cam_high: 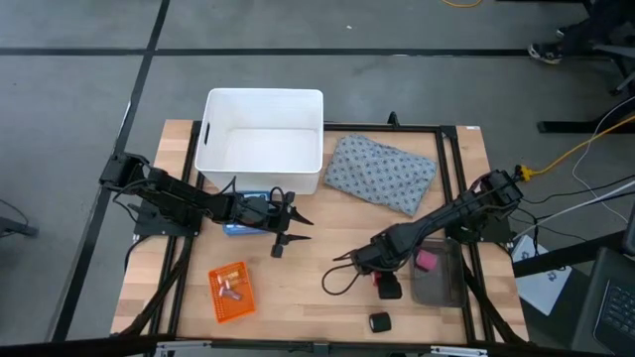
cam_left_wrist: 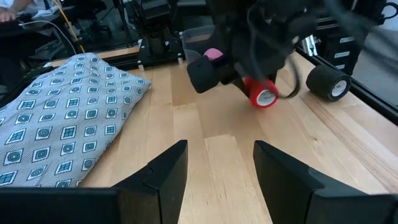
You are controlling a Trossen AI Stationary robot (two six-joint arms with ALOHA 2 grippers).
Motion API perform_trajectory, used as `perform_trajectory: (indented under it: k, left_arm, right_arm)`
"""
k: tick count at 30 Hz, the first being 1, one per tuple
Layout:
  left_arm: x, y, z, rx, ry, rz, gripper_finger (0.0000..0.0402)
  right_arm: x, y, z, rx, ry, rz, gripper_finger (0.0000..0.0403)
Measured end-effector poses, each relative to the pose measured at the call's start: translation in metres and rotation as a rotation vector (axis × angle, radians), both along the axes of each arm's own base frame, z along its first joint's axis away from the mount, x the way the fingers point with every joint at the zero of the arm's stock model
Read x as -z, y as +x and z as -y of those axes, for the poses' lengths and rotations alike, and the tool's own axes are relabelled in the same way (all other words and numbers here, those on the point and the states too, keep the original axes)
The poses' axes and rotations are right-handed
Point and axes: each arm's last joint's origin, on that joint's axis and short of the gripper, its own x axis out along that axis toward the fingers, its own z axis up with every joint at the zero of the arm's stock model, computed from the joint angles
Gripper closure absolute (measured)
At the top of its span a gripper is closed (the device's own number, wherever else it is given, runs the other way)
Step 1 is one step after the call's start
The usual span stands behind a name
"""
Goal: Pick & place medical supplies in basket/bin
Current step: Put the red bandage into the black bin
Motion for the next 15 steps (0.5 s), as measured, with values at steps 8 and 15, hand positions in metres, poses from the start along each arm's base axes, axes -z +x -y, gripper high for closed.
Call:
perform_trajectory:
  k: [8,15]
  left_arm:
    - [0.000,0.000,0.000,-0.001,0.000,0.000,0.0219]
    - [0.000,0.000,0.000,0.000,-0.003,-0.001,0.0219]
  right_arm:
    - [-0.060,0.020,-0.006,-0.061,-0.092,0.066,0.0200]
    - [-0.117,0.011,-0.006,0.014,-0.251,-0.030,0.0200]
